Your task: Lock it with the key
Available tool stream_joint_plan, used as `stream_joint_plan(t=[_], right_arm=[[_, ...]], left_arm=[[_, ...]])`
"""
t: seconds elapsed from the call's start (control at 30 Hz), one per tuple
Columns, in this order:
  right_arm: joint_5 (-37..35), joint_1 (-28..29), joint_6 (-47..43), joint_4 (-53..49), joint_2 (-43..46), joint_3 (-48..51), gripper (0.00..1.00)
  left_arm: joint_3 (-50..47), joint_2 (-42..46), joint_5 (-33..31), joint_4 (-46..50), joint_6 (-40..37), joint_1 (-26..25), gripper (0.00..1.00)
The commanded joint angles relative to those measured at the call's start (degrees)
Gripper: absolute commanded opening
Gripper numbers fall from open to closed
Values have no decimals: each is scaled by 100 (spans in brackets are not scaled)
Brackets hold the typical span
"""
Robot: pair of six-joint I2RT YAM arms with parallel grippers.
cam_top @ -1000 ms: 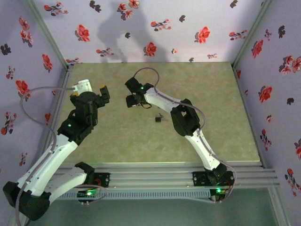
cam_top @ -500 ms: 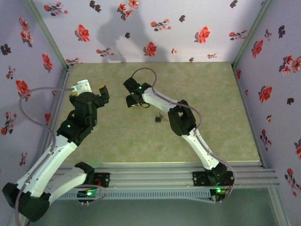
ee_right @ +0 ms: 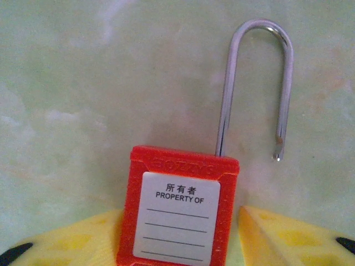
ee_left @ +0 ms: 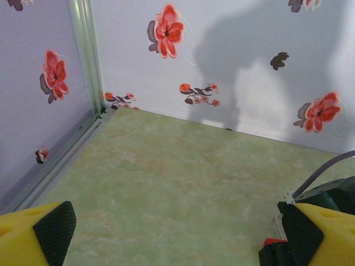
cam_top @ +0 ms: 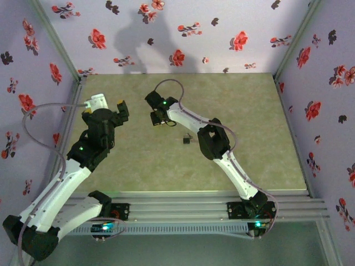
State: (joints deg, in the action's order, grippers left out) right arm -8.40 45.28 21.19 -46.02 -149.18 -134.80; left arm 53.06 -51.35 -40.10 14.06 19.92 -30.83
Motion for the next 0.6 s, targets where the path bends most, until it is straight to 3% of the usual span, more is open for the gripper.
stream_joint_plan(t=[0.0, 0.13, 0.47, 0.57], right_arm=[[-105, 70, -98, -176, -259, -162, 49], [-178, 93, -158, -228, -254, -169, 41], [-362, 231, -464, -481, 52, -72, 1], [-357, 268, -511, -410, 364, 201, 0]], left_arm=[[-49, 83, -183, -203, -78, 41, 100], [-54, 78, -183, -211, -93, 42, 100], [-92, 38, -188, -255, -119, 50, 100], [-100, 12, -192, -273, -138, 50, 100]])
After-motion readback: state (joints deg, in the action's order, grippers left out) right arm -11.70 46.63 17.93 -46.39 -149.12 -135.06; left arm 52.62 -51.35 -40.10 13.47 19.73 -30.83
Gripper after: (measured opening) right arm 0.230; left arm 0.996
